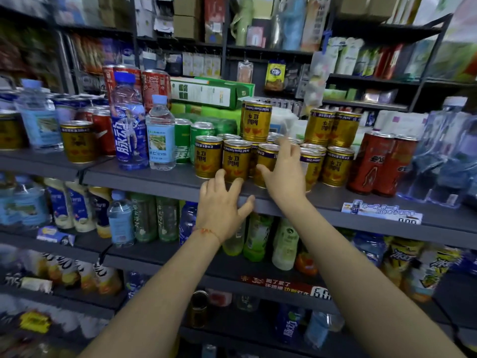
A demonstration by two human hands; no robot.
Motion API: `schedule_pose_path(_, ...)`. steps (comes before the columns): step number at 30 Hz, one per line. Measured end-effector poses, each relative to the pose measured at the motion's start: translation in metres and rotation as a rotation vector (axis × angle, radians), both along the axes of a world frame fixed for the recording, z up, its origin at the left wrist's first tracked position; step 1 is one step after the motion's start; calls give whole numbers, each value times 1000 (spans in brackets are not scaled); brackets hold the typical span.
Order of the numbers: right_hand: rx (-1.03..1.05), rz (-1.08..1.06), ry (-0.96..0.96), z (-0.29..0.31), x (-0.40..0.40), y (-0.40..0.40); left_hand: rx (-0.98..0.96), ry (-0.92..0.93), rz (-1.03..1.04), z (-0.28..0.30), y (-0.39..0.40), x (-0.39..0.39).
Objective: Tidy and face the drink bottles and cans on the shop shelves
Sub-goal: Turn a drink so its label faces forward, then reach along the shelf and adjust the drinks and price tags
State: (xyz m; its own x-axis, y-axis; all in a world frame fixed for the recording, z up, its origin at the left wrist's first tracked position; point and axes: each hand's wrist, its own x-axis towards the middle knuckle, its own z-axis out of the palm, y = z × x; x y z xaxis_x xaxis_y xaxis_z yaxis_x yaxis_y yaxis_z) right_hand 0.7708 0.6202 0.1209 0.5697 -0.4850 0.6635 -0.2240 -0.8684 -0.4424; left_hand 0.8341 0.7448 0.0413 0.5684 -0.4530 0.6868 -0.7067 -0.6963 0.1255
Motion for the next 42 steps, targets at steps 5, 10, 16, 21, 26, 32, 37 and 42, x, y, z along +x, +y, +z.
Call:
schedule_pose_path(5,-27,126,-79,-18,-10,-2,5,6,-20,2,-1,2)
schedule_pose_path(10,126,429,-139,-30,-50,6,-239,32,-77,-3,-10,-27)
schedule_pose_path(16,420,584,336,-70,-96,-24,-242,255,-234,-80,-31,-79)
schedule_pose_path(21,424,352,405,-122,-117,-69,-88,670,-184,-125,-52,-76)
schedule_pose_path(26,457,-81,-333,-155,-153,-93,-222,717,-310,-125,-94,-104)
schedule_pose_path(32,469,-214,-273,-186,-163,-145,-277,723,-397,-119,-144,-135)
schedule_pose_path(37,496,-133,-122,-190,-159,-166,-199,725,-392,-115,-157,-151)
schedule_pose_path(42,560,-65,-247,-197,-160,-159,-147,749,-372,-111,-154,-161)
